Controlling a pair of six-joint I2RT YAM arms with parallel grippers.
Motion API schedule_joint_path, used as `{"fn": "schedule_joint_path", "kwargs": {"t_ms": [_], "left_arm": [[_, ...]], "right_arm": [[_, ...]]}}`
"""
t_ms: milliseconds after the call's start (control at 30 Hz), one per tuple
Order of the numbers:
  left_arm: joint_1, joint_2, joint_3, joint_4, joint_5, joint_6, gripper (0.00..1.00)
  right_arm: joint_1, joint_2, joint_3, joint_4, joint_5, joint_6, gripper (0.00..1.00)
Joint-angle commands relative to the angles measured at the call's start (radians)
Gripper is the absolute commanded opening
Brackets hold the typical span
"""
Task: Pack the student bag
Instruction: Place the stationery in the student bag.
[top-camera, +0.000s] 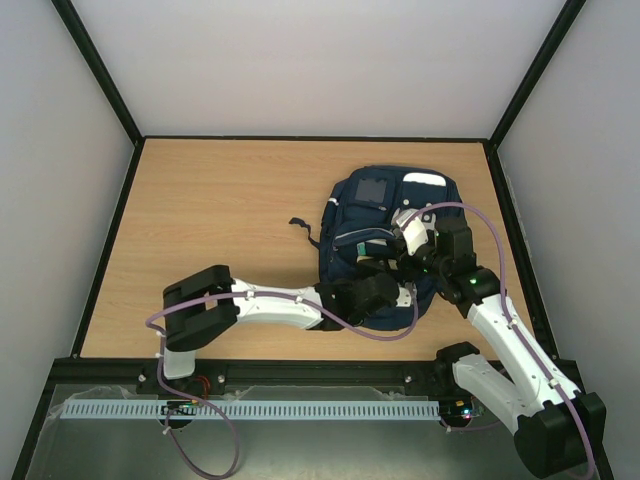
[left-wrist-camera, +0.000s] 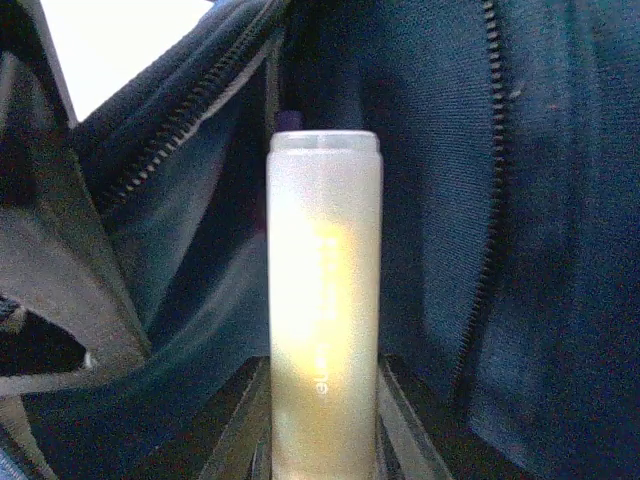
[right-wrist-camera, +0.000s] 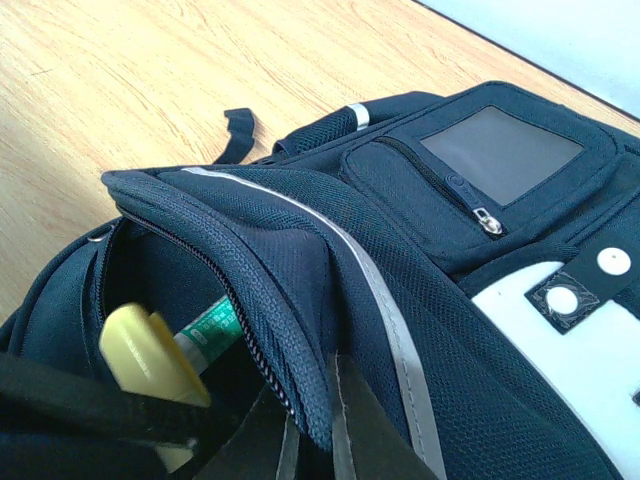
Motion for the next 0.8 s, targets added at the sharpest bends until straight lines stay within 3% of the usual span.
{"fn": "schedule_joint_path", "kwargs": {"t_ms": [0,167,267,467,633,767], "left_arm": [[0.017,0.014,0.011,0.112,-0.031,0.06,0.38],[0.0,-0.018,-0.012,0.132,-0.081,0.024,0.62],[-0.033,-0.081,-0.015,0.015,-0.098,-0.104,0.69],[-0.112,-0.274,-0.147,-0.13,-0.114,-0.432,0.71],[-0.101,-0.432,-0.259,-0.192,-0.101,-0.753,0.74],[-0.024,-0.527,-0.337,-0.207,0.038,-0.944,0.85]], "right_arm": [[0.007,-0.008,0.036,0.013,-0.051,0.002,0.01],[0.008,0.001,0.033,0.012,-0.05,0.0,0.01],[0.007,0.007,0.033,0.01,-0.05,-0.003,0.01],[0.008,0.031,0.03,0.008,-0.048,-0.01,0.02],[0.008,0.065,0.04,-0.038,-0.122,-0.051,0.03],[0.008,0.099,0.096,-0.144,-0.202,-0.097,0.18]]}}
